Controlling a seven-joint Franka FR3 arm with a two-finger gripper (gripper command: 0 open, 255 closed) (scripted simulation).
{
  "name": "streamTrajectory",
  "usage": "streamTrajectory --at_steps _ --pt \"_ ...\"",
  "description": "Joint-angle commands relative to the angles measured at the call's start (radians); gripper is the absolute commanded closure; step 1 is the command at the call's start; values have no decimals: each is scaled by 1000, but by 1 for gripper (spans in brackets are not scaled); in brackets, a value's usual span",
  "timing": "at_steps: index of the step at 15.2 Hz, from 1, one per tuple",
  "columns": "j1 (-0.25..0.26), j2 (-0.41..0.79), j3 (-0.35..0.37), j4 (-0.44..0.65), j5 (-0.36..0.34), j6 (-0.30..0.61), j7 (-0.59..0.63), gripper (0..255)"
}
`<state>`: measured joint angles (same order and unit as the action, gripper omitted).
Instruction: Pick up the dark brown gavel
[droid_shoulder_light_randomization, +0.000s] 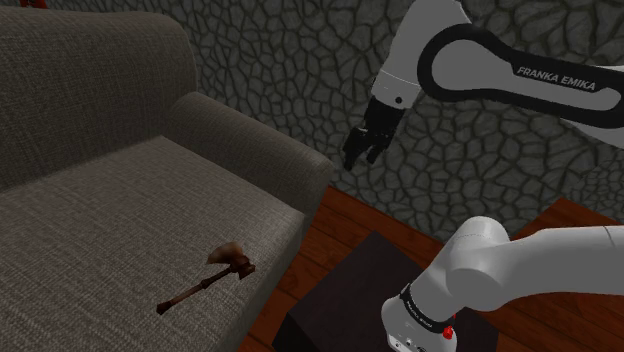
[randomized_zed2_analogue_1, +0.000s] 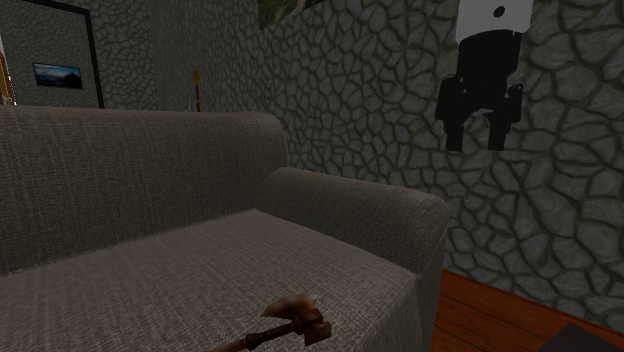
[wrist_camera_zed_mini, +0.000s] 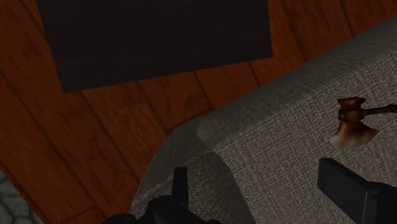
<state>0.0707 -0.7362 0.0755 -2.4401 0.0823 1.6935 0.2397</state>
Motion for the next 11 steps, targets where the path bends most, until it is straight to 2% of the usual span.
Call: streamTrajectory --at_steps 1,11 --pt "17 27 36 -14 21 40 30 0" --pt "91 240 224 -37 93 272 180 0"
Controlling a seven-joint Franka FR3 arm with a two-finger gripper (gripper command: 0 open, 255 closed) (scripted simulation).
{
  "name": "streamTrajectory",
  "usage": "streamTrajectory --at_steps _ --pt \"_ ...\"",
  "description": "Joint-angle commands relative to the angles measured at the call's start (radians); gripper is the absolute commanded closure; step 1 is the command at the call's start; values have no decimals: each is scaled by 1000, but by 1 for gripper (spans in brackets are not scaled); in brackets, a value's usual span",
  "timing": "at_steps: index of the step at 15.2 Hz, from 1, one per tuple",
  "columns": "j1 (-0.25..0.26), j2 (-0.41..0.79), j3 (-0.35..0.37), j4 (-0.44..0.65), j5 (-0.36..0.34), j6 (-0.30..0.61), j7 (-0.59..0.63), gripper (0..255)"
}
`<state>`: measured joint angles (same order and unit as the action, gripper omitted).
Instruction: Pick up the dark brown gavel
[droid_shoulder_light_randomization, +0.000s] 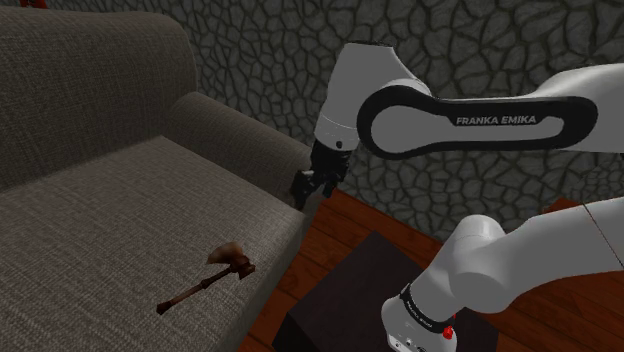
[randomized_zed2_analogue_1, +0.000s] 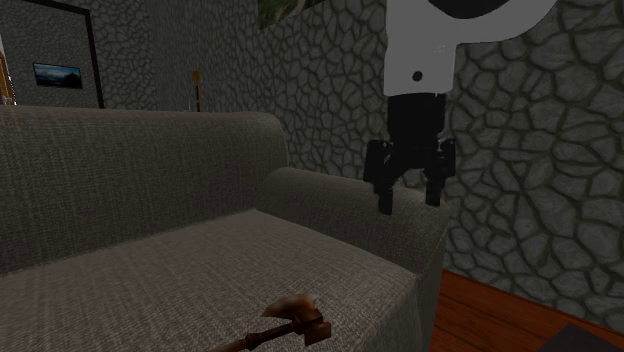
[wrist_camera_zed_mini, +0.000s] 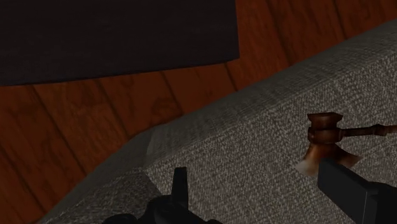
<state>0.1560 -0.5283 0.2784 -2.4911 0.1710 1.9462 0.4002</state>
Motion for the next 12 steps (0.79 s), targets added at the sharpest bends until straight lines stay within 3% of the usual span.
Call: streamTrajectory --at_steps 1,7,12 --pt "11 60 40 18 6 43 36 0" --pt "34 250 150 68 -13 175 145 0" --pt "48 435 230 141 -86 269 262 0"
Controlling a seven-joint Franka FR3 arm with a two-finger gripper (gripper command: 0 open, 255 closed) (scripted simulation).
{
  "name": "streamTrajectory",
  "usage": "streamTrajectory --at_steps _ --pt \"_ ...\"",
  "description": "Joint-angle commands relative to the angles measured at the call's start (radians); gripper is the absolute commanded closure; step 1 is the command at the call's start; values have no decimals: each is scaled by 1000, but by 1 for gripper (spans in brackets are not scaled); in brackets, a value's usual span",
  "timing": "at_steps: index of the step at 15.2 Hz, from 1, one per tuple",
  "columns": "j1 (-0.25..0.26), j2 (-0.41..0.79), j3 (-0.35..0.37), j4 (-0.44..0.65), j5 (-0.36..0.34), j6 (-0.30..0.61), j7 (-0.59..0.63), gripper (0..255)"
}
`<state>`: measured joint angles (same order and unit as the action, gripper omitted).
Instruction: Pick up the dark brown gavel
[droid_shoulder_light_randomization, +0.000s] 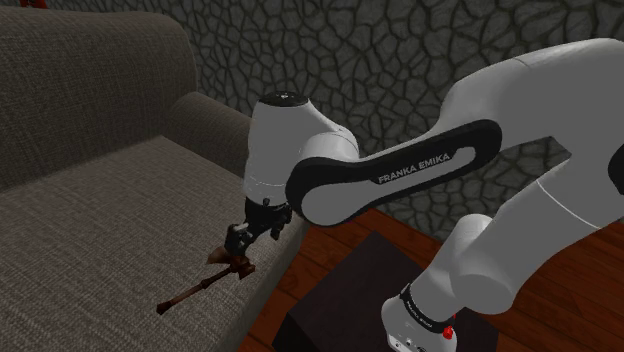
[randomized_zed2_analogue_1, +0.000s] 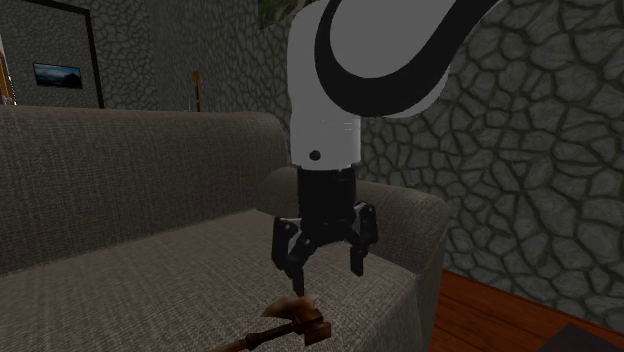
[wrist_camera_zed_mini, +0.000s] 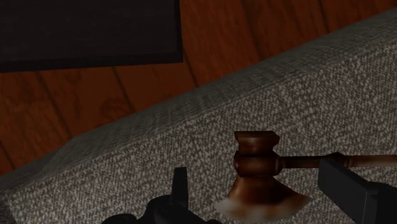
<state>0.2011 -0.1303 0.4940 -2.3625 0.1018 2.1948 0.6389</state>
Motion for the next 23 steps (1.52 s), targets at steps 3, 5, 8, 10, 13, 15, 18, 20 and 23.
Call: streamTrajectory --at_steps 3,5,8,10,13,15,18,20,23 --pt "10 91 28 27 -48 52 58 0" --pt "10 111 29 17 -59 79 66 0" --pt "10 143 30 3 -79 121 80 0" --pt "10 160 29 -3 -91 143 89 0" --pt "10 160 29 -4 -91 143 88 255" --pt "10 160 29 -4 -91 143 89 255" --pt "10 160 29 -4 -91 143 88 255" --pt "10 160 29 -4 -91 143 88 255" --pt "10 138 30 5 -76 115 78 255"
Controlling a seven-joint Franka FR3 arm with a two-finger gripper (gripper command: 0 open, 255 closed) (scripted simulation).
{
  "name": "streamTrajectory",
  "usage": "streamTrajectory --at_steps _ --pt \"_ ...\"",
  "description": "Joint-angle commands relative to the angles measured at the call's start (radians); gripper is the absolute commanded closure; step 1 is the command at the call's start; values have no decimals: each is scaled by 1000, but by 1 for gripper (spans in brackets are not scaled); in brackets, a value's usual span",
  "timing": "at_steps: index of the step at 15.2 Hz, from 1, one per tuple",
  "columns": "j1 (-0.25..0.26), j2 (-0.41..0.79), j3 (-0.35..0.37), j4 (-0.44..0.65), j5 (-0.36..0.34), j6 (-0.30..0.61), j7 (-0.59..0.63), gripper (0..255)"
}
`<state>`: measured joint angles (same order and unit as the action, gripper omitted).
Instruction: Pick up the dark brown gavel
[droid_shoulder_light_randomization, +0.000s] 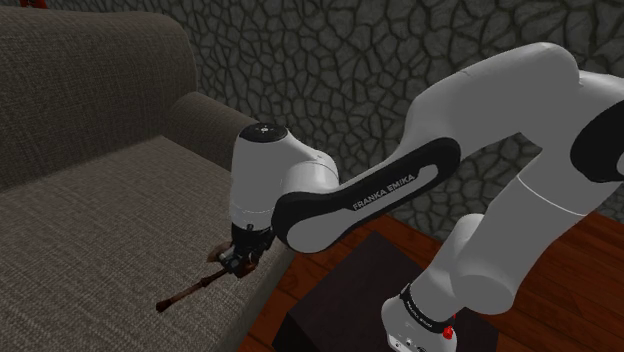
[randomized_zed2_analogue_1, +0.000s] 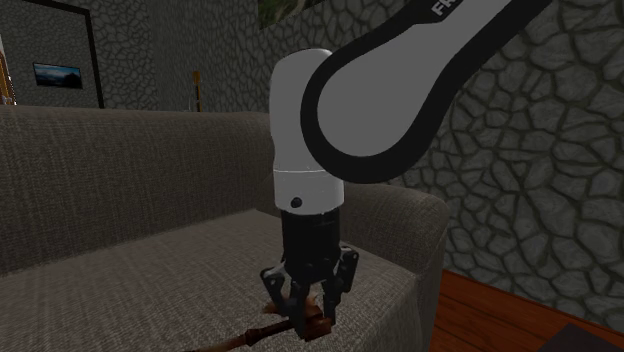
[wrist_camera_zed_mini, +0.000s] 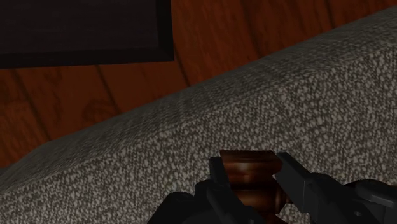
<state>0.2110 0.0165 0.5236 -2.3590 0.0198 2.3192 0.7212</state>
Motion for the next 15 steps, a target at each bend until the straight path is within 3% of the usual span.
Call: streamTrajectory --at_steps 1,15 --pt "0 -19 0 6 13 -23 -9 255" --pt "0 -129 -10 78 71 -193 -51 255"
